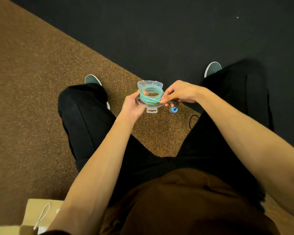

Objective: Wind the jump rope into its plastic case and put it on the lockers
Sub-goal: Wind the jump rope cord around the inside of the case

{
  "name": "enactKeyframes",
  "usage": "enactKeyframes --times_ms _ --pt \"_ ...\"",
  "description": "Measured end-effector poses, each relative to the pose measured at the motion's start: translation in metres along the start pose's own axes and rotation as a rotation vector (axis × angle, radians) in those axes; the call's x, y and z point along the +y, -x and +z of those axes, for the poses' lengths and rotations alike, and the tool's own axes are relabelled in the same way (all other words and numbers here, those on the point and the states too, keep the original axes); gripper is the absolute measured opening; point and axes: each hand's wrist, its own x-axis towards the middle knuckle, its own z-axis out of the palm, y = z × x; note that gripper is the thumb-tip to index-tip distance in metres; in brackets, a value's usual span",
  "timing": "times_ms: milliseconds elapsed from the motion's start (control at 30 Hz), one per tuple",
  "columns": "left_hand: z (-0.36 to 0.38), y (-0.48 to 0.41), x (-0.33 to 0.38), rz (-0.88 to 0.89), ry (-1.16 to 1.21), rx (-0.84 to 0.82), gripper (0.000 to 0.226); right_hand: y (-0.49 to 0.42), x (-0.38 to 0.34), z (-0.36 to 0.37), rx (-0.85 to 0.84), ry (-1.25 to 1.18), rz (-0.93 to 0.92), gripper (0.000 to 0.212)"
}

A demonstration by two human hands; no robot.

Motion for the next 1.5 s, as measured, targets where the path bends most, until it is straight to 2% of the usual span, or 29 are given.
enactKeyframes --times_ms 267,400,533,667,900,1067,1167,1333,1500 --pt "-0.004 -0.003 0.0 -0.042 0.104 -0.063 0.025 -0.003 0.003 -0.003 -0.013 0.021 0.001 0.005" --pt "-0.011 -0.014 0.004 -0.02 0.153 -0.033 0.028 -0.004 0.006 -0.006 0.032 0.077 0.024 0.014" --pt "-0.007 -0.005 0.004 0.027 0.032 -0.071 0.018 -0.007 0.01 -0.012 0.079 0.148 0.039 0.013" --pt "-0.001 0.005 -0.001 0.046 -0.176 -0.119 0.018 -0.011 0.016 -0.011 -0.022 0.273 0.04 0.008" --pt "0.0 0.008 -0.001 0.026 -0.352 -0.166 0.019 -0.012 0.018 -0.011 0.006 0.489 0.023 0.03" --pt "0.004 0.013 -0.006 -0.013 -0.502 -0.215 0.025 -0.013 0.022 -0.011 -0.011 0.64 0.079 0.029" --pt "0.004 0.012 -0.008 -0.021 -0.558 -0.214 0.026 -0.014 0.026 -0.011 0.039 0.709 0.069 0.025" --pt "0.004 0.011 -0.009 0.008 -0.574 -0.216 0.029 -0.014 0.024 -0.008 0.093 0.743 0.078 0.024" --pt "0.002 0.009 -0.009 0.002 -0.608 -0.22 0.027 -0.016 0.028 -0.01 0.092 0.67 0.088 0.019"
